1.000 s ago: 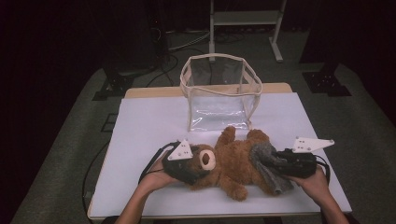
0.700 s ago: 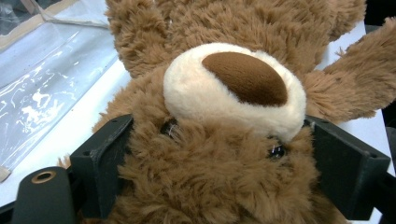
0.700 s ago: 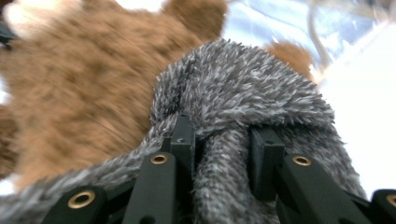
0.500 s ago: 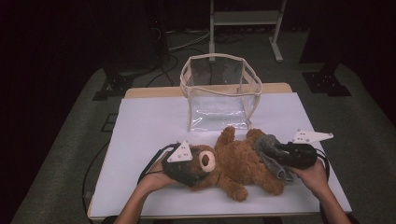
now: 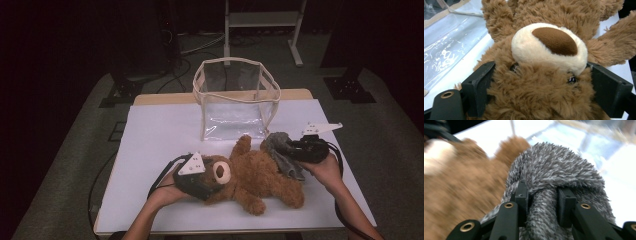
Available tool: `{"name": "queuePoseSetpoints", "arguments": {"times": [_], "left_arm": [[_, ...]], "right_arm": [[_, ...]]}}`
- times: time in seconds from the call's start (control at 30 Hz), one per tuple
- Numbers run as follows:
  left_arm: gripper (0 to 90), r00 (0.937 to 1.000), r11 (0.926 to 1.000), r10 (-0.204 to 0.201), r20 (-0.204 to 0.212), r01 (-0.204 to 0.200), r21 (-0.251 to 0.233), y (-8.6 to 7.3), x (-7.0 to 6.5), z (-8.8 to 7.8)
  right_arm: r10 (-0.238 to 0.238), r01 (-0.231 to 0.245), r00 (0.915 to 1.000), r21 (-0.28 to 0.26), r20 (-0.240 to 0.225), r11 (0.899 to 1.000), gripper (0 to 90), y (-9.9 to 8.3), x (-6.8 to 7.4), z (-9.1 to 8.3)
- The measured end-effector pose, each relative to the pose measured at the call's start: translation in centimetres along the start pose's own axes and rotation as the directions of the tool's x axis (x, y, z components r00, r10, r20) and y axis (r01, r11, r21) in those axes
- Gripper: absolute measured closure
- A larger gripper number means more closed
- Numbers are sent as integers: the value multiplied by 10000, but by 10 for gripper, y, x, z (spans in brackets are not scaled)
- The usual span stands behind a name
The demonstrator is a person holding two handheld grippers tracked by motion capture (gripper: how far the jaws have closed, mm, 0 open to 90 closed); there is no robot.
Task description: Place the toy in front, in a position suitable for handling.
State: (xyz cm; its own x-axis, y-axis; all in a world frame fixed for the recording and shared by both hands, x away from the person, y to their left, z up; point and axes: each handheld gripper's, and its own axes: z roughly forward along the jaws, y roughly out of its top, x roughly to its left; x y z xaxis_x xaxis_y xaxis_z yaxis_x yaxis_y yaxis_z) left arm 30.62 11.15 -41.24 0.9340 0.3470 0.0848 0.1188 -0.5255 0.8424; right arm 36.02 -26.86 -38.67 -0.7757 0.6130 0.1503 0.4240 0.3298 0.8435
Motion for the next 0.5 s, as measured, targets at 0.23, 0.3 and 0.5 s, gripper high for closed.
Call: {"name": "queuePoseSetpoints", "arguments": {"times": [0.23, 0.3, 0.5], "left_arm": [[112, 9996, 9995, 210, -176, -206, 222, 4, -4, 3], [111, 9994, 9991, 296, -202, -290, 293, 5, -6, 3], [112, 9993, 9991, 316, -194, -310, 296, 4, -6, 2]], "right_arm": [[-1636, 1711, 9801, 602, -1126, 9834, 669, 52, 46, 46], [-2046, 2180, 9721, 1190, -1150, 9687, 669, 60, 51, 67], [-2042, 2126, 9771, 2372, -597, 9479, 671, 59, 35, 85]]}}
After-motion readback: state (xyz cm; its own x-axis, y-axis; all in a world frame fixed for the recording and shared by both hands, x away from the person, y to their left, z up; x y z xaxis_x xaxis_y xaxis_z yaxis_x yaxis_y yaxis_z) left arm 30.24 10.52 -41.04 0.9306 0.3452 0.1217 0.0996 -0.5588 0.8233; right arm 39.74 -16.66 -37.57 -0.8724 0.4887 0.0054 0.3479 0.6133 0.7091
